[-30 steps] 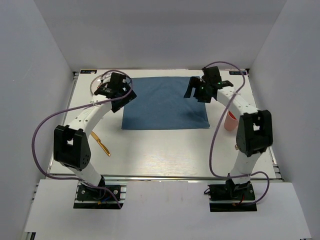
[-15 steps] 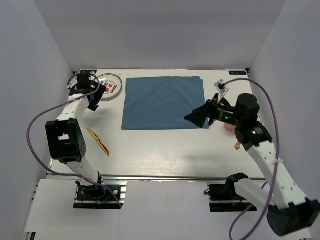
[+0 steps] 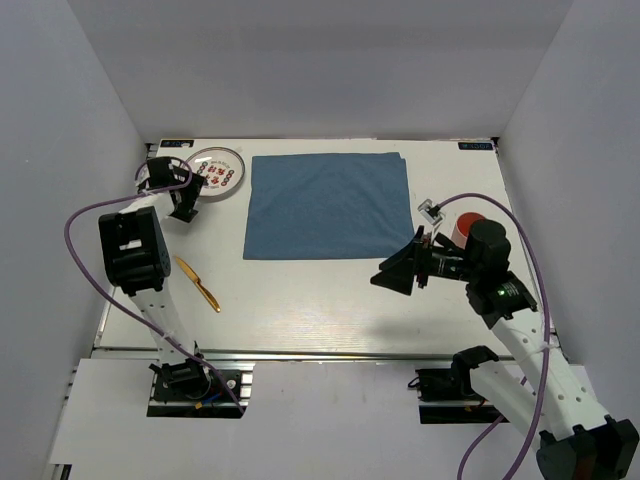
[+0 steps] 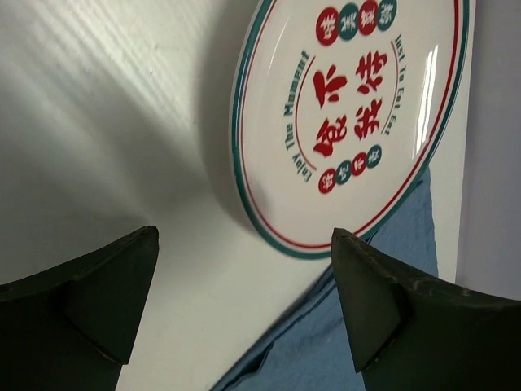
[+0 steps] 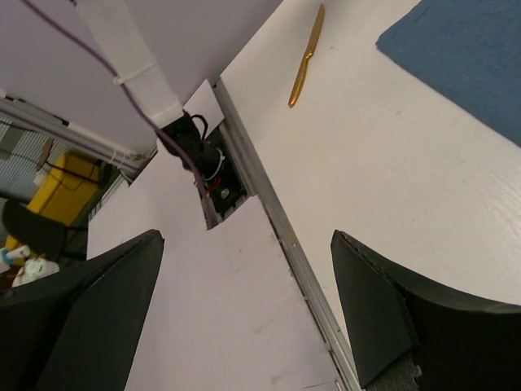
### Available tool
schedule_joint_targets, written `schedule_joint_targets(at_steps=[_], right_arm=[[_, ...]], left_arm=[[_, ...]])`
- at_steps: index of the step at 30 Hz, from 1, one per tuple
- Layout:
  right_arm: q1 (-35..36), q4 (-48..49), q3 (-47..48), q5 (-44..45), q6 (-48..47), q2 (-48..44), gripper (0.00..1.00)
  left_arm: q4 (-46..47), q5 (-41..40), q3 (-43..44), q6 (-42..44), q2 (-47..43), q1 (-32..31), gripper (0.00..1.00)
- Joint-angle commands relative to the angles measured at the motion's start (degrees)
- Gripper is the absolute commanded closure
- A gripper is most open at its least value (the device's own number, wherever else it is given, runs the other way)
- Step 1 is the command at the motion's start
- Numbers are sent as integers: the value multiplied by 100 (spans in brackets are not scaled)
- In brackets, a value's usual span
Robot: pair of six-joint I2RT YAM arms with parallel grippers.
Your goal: Set the dinner table for one person
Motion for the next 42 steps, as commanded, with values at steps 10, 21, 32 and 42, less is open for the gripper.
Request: schedule_joint_targets(at_steps=[10, 21, 32, 42], right_arm=[[73, 35, 52, -332, -85, -242, 11], [73, -430, 290, 72, -182, -453, 11], [81, -36, -245, 265, -33, -585, 11], [46, -9, -431, 1092, 345, -497, 11]], left_arm=[[555, 302, 769, 208, 1017, 152, 41], [702, 452, 343, -64, 291, 267, 100], [2653, 1161, -680, -90, -1997, -49, 100], [2243, 3255, -197, 287, -899, -1578, 100]])
